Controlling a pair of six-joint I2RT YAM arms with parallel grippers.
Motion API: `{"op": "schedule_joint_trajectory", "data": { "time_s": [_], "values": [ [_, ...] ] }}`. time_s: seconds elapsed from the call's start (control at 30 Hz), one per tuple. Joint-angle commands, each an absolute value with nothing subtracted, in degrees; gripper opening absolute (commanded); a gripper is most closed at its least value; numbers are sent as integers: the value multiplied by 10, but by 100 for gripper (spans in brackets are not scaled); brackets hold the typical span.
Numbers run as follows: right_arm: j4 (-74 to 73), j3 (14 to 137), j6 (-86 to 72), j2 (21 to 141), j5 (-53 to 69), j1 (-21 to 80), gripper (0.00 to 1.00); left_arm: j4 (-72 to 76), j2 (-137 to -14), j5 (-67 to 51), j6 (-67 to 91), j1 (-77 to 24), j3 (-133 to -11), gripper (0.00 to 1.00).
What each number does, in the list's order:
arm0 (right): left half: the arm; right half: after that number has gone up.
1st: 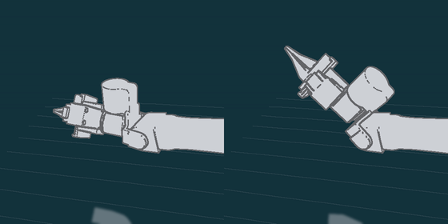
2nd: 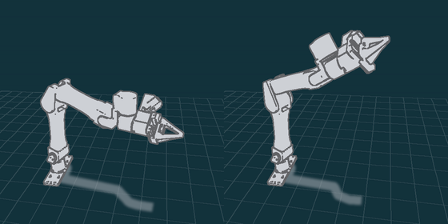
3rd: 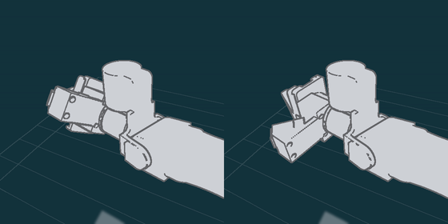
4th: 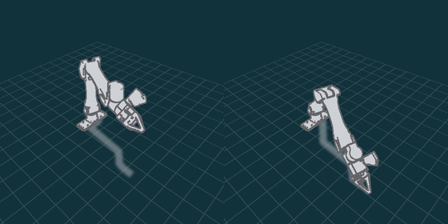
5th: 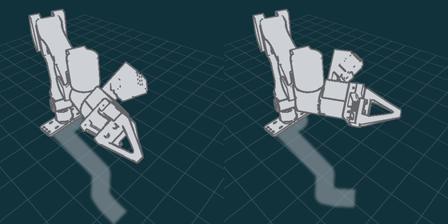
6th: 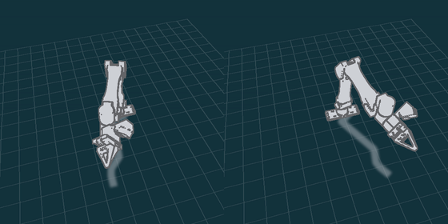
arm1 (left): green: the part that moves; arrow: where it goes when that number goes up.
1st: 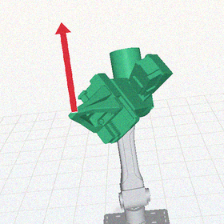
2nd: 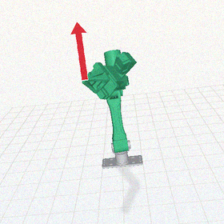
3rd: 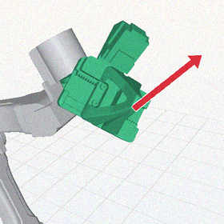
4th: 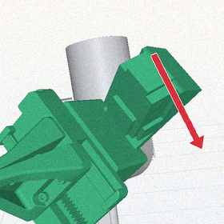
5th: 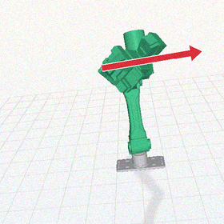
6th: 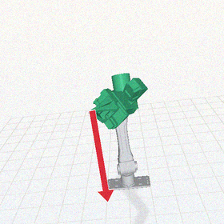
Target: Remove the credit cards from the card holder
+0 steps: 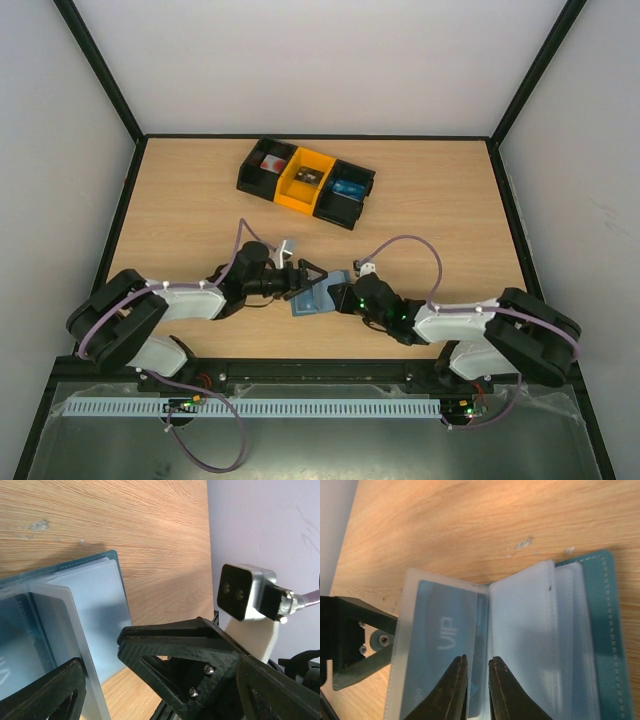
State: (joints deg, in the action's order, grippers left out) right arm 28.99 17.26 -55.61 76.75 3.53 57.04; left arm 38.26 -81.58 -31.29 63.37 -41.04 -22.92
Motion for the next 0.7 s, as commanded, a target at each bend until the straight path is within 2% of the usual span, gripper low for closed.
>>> {"op": "schedule_joint_trajectory", "data": {
  "time_s": [0.0, 0.37, 0.67],
  "values": [
    [235, 158, -559, 710, -23, 573, 14, 424, -839, -320, 644, -421, -255, 83],
    [152, 151, -562, 600, -71, 573, 17, 420, -864, -313, 639, -439, -285, 83],
    [138, 168, -553, 590, -62, 573, 21, 367, -823, -282, 615, -418, -260, 83]
  ]
}}
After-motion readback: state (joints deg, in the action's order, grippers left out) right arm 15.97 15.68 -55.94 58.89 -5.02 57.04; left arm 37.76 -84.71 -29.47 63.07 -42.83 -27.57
